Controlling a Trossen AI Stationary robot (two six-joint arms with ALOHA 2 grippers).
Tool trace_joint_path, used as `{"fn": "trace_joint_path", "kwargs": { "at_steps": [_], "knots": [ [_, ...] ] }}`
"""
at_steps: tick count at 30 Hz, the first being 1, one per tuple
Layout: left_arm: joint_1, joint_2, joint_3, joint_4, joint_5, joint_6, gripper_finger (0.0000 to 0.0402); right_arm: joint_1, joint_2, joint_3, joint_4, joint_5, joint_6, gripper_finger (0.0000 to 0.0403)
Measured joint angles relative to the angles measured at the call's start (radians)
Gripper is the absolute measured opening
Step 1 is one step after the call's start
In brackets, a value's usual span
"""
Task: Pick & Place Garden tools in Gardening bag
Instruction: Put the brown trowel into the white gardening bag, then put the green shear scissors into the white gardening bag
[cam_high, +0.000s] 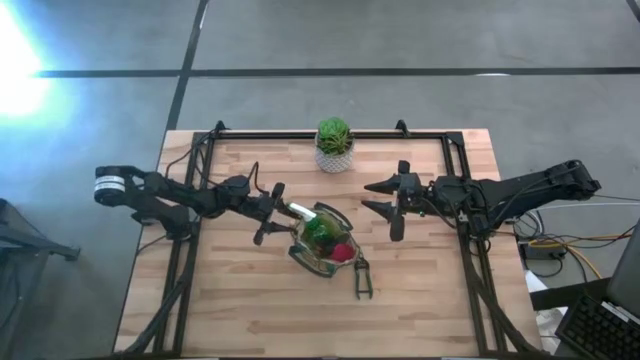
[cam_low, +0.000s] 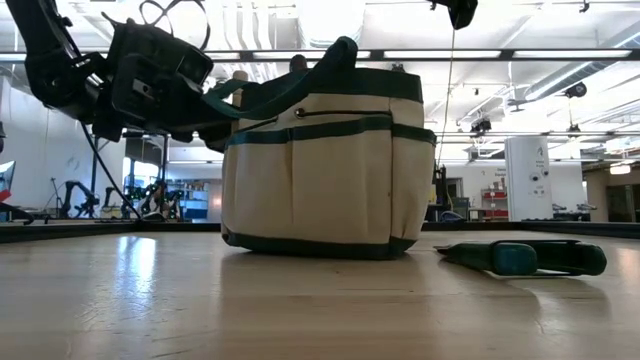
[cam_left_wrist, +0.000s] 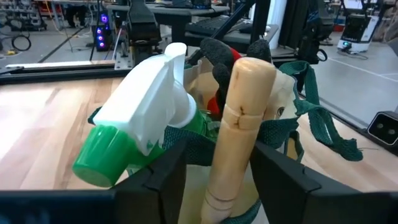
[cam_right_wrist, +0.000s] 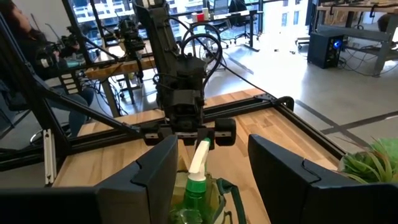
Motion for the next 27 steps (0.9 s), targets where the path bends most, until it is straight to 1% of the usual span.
{"fn": "trace_joint_path", "kwargs": {
  "at_steps": [4, 12, 22, 27],
  "knots": [
    [0.000, -0.005, 0.000, -0.003, 0.000, -0.021, 0.0181, 0.000, 0.000, 0.000, 0.000, 0.000, 0.000, 0.0189],
    [0.000, -0.035, 0.000, -0.040, 0.016, -0.013, 0.0183, 0.000, 0.000, 0.000, 0.000, 0.000, 0.000, 0.0189],
    [0.000, -0.183, 0.000, -0.245, 0.018, -0.013, 0.0183, 0.000, 0.000, 0.000, 0.000, 0.000, 0.000, 0.0189],
    [0.000, -0.274, 0.009, -0.399, 0.017, -0.013, 0.0183, 0.000, 0.000, 0.000, 0.000, 0.000, 0.001, 0.0189]
  ]
}}
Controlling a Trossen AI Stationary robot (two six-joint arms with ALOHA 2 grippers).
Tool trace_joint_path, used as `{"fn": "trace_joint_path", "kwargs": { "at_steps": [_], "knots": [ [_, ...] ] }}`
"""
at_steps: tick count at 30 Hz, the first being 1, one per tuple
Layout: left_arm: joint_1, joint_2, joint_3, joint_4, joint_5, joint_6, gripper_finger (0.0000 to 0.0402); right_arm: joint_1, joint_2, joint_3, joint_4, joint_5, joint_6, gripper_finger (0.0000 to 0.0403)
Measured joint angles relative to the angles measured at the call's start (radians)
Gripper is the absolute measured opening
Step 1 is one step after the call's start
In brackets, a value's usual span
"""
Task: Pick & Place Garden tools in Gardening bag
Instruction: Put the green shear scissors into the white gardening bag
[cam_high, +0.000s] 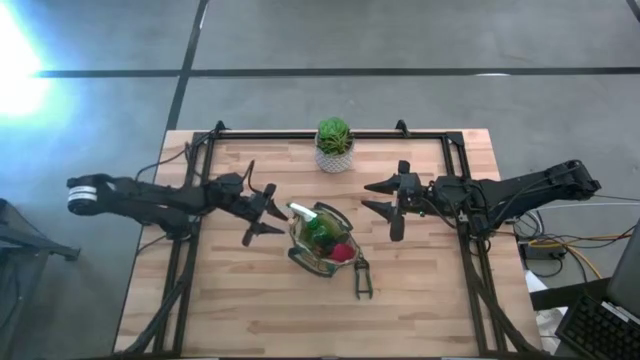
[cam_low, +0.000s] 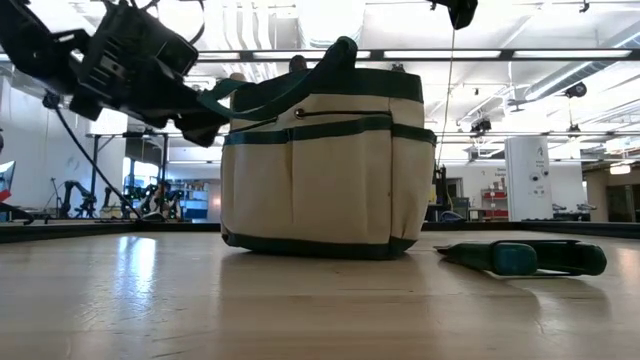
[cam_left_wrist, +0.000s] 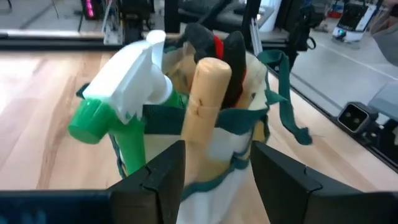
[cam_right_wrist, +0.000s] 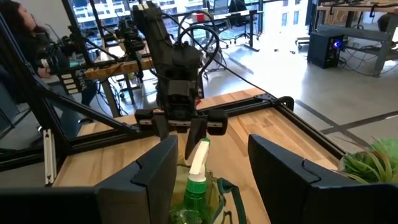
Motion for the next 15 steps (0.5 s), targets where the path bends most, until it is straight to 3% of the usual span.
{"fn": "trace_joint_path", "kwargs": {
  "at_steps": [8, 15],
  "knots": [
    [0.000, -0.156, 0.105, -0.387, -0.047, 0.054, 0.0184, 0.000, 0.000, 0.000, -0.001, 0.000, 0.000, 0.0189],
    [0.000, -0.285, 0.158, -0.591, -0.098, 0.091, 0.0183, 0.003, 0.000, 0.000, -0.022, 0.000, 0.005, 0.0184]
  ]
}}
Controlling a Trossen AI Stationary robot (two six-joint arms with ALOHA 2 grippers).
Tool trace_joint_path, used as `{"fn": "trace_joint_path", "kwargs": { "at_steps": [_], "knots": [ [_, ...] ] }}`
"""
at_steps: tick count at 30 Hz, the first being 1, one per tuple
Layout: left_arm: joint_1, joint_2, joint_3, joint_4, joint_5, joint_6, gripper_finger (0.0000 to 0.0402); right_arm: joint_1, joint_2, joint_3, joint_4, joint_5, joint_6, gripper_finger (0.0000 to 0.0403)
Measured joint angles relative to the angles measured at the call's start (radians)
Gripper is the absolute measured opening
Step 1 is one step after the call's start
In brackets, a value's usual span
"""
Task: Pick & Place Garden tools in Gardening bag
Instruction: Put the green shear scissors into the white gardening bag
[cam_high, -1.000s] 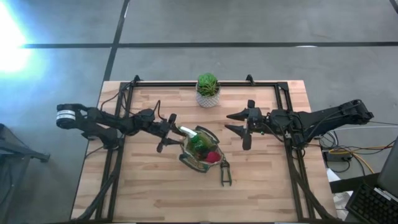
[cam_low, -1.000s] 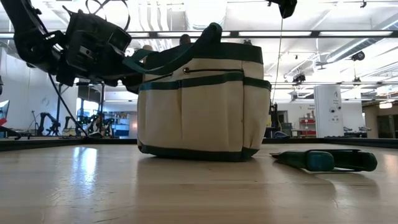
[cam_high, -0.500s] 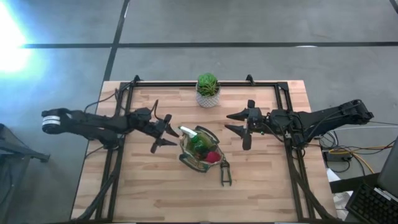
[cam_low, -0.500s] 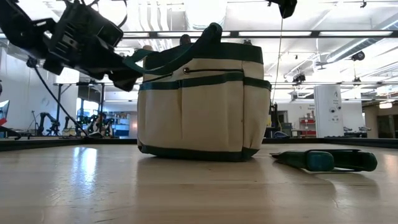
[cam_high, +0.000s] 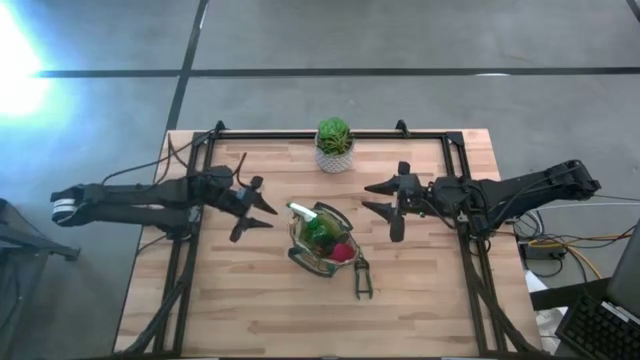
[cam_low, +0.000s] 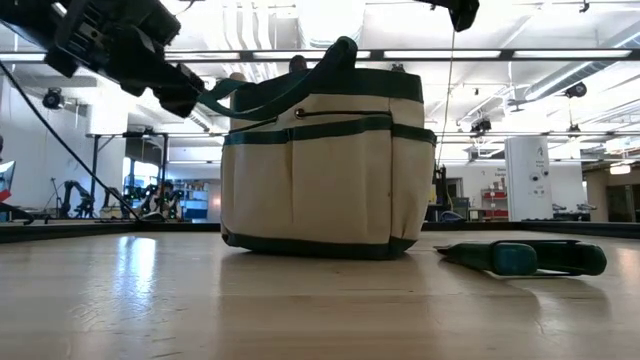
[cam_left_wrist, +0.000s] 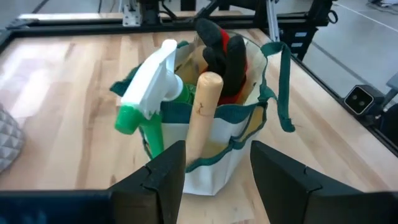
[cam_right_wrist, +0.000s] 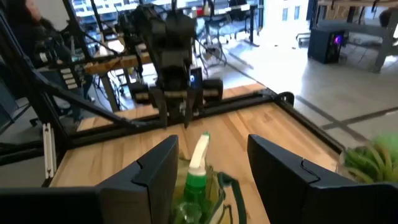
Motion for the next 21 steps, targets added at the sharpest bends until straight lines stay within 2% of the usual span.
{"fn": "trace_joint_path", "kwargs": {
  "at_steps": [7, 17, 21],
  "knots": [
    [0.000, -0.105, 0.000, -0.058, -0.014, 0.002, 0.0181, 0.044, 0.000, 0.000, -0.096, 0.000, 0.094, 0.0180],
    [0.000, -0.143, -0.001, -0.057, -0.014, -0.014, 0.0181, 0.277, 0.000, 0.000, -0.101, 0.003, 0.117, 0.0175],
    [0.000, -0.140, -0.001, -0.057, -0.013, -0.014, 0.0181, 0.351, 0.007, -0.002, -0.133, 0.044, 0.214, 0.0175]
  ]
}}
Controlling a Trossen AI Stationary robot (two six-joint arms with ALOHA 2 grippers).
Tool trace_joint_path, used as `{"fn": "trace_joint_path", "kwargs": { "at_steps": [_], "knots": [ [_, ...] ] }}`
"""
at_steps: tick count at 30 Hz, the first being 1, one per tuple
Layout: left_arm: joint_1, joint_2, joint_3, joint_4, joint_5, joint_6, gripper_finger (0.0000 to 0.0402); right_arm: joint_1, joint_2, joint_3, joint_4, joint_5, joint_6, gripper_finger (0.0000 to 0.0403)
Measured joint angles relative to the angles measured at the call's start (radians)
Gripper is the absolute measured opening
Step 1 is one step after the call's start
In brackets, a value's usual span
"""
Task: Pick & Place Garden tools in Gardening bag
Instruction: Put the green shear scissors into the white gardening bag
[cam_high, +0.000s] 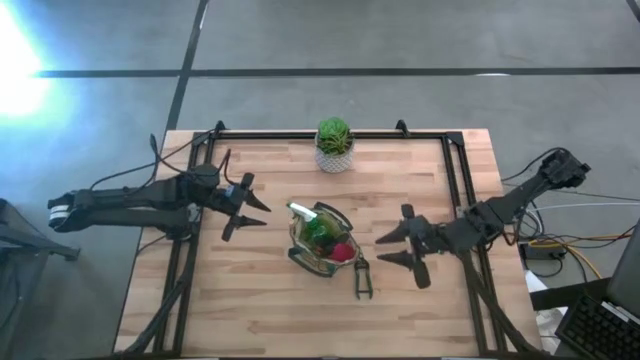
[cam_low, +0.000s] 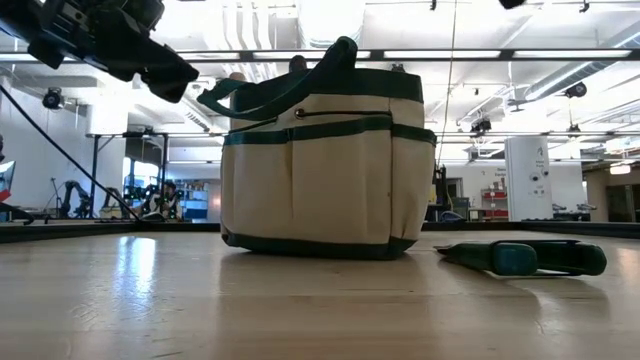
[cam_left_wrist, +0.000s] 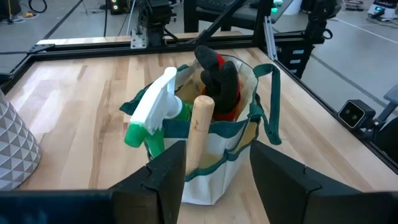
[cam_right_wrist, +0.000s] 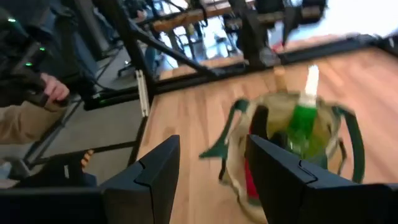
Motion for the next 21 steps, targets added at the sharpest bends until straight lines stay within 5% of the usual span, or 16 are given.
{"fn": "trace_joint_path", "kwargs": {
  "at_steps": [11, 21],
  "knots": [
    [0.000, 0.003, 0.000, 0.000, 0.001, 0.000, 0.0183, 0.065, 0.023, 0.001, -0.093, 0.061, 0.310, 0.0175],
    [0.000, 0.010, -0.001, 0.000, 0.001, 0.000, 0.0183, 0.083, 0.245, 0.045, -0.092, -0.021, 0.558, 0.0176]
  ]
}}
